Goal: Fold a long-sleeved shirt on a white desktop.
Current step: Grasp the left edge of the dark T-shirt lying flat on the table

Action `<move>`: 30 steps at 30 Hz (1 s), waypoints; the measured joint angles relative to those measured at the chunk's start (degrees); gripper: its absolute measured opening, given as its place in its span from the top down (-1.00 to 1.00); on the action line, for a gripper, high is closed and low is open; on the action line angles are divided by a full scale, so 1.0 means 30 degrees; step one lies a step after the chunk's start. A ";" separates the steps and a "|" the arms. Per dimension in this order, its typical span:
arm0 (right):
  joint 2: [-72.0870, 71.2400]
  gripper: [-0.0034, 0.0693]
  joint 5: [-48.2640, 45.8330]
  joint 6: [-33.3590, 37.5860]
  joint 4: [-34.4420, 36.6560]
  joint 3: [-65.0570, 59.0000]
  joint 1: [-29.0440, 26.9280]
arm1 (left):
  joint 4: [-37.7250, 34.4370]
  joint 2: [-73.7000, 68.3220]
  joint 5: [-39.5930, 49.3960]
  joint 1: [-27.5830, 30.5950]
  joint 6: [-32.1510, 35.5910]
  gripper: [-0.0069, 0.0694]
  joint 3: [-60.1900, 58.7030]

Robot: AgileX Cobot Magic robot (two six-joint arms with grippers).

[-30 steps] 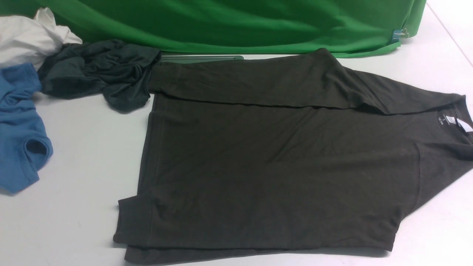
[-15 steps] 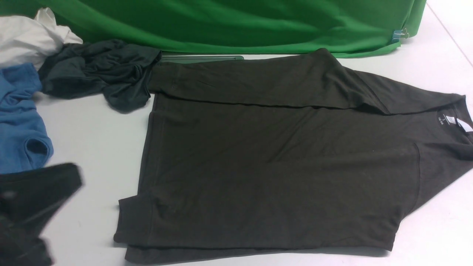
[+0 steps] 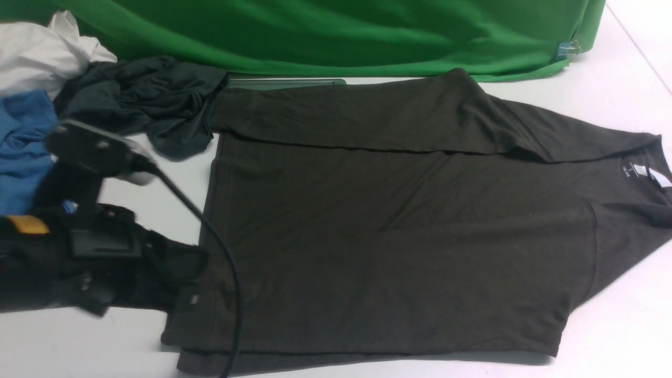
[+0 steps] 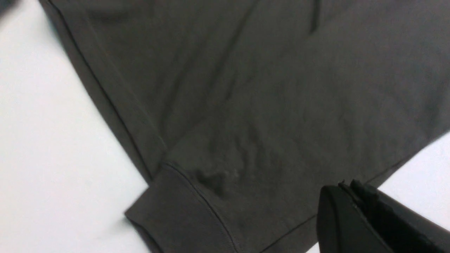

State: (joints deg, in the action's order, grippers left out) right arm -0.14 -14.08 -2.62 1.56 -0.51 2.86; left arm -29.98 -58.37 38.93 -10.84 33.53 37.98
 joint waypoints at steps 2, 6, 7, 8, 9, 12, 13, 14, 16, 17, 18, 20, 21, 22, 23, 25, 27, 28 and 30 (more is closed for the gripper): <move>0.0000 0.25 0.0027 0.0000 0.0000 0.0000 0.0000 | -0.0377 -0.0765 -0.0016 0.0000 0.0672 0.77 0.0000; 0.0000 0.25 0.0740 -0.1131 0.0490 0.0000 0.0000 | -0.0529 -0.0971 0.0091 0.0000 0.1031 0.77 0.0093; 0.0000 0.25 0.1151 -0.1749 0.0893 0.0000 0.0000 | -0.0529 -0.0971 0.0301 0.0000 0.1123 0.77 0.0194; 0.0000 0.25 0.2157 -0.3628 0.1405 0.0000 0.0000 | -0.0529 -0.0971 0.0710 0.0000 0.1311 0.77 0.0409; 0.0000 0.25 0.2806 -0.4571 0.1561 0.0000 0.0000 | -0.0529 -0.0971 0.1042 0.0000 0.1487 0.77 0.0551; 0.0000 0.25 0.5548 -0.7942 0.1925 0.0000 0.0000 | -0.0511 -0.0971 0.1805 0.0000 0.1755 0.77 0.0877; 0.0000 0.25 0.5672 -0.8104 0.1917 0.0000 0.0000 | -0.0479 -0.0971 0.1846 0.0000 0.1776 0.77 0.0897; 0.0000 0.27 0.6183 -0.9377 0.1958 0.0000 0.0023 | -0.0390 -0.0971 0.2087 0.0000 0.1855 0.77 0.1018; 0.0046 0.35 0.4496 -1.0001 0.2037 0.0712 0.0512 | 0.0028 -0.1009 0.2637 0.0000 0.1963 0.77 0.1359; 0.0260 0.39 0.3202 -0.9666 0.2037 0.1544 0.1013 | 0.0184 -0.1041 0.3027 0.0000 0.2025 0.77 0.1501; 0.0655 0.42 0.1842 -0.8781 0.2065 0.2627 0.1647 | 0.0337 -0.1133 0.3444 0.0000 0.2078 0.77 0.1653; 0.1840 0.44 -0.1163 -0.6003 0.2065 0.5250 0.3225 | 0.0433 -0.1467 0.4157 0.0000 0.2151 0.77 0.1929; 0.1988 0.44 -0.1162 -0.5713 0.2065 0.5250 0.3396 | 0.0433 -0.1519 0.4156 0.0000 0.2151 0.77 0.1951; 0.2911 0.45 -0.3360 -0.3942 0.2047 0.7226 0.4417 | 0.0449 -0.1943 0.4465 0.0000 0.2165 0.77 0.2079; 0.3727 0.45 -0.4924 -0.2580 0.2047 0.8593 0.5264 | 0.0490 -0.2308 0.4614 0.0000 0.2191 0.77 0.2163; 0.5461 0.44 -0.7808 -0.0157 0.1950 1.1034 0.7044 | 0.0756 -0.3273 0.4630 0.0000 0.2135 0.77 0.2326; 0.6539 0.43 -0.9647 0.0874 0.1873 1.2558 0.8188 | 0.1226 -0.4053 0.4380 0.0028 0.1641 0.77 0.2388; 0.7100 0.42 -1.0449 0.1339 0.1821 1.3288 0.8820 | 0.1689 -0.4581 0.4084 0.0126 0.1159 0.76 0.2410; 0.7899 0.39 -1.1318 0.1760 0.1603 1.4273 1.0041 | 0.2679 -0.5698 0.3329 0.0541 0.0351 0.74 0.2448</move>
State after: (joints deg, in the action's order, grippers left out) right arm 23.56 -48.03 2.66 6.37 42.31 32.99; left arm -21.95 -75.46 48.92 -9.22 34.58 45.32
